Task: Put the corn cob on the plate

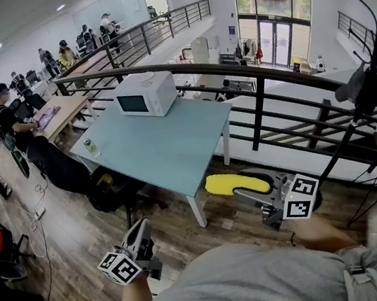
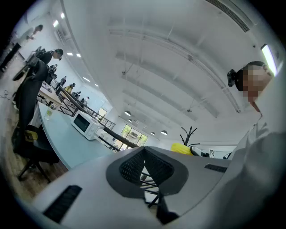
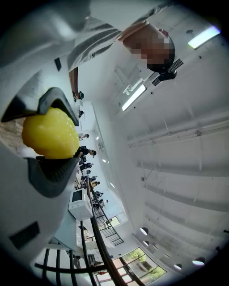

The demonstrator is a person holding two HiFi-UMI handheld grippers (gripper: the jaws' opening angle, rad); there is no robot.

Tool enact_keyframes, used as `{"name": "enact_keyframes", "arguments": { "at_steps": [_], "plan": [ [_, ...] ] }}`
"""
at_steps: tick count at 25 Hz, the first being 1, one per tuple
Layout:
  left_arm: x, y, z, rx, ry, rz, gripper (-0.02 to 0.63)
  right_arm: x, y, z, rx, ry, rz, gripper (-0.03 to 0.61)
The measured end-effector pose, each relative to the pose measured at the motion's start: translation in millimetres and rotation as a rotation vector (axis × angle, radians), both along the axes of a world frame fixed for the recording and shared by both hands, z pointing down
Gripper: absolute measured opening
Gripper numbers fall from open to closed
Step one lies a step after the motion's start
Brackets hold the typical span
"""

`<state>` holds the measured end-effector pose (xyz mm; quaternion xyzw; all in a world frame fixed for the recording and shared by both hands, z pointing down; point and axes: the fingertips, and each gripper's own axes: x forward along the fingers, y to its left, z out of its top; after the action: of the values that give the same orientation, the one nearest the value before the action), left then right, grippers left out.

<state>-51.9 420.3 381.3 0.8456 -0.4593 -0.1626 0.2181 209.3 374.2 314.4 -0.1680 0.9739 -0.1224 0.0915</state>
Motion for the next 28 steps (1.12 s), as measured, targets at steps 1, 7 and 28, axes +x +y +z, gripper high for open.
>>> {"name": "enact_keyframes", "arguments": {
  "at_steps": [1,7,28],
  "plan": [
    [4,0,0,0.000,0.001,-0.001,0.008,4,0,0,-0.003,0.000,-0.004,0.229],
    [30,-1,-2,-0.004,0.009,-0.008,0.008,27,-2,-3,-0.014,0.000,-0.021,0.230],
    [92,-6,6,-0.049,0.028,-0.034,0.008,69,-17,8,-0.025,0.015,-0.088,0.230]
  ]
}}
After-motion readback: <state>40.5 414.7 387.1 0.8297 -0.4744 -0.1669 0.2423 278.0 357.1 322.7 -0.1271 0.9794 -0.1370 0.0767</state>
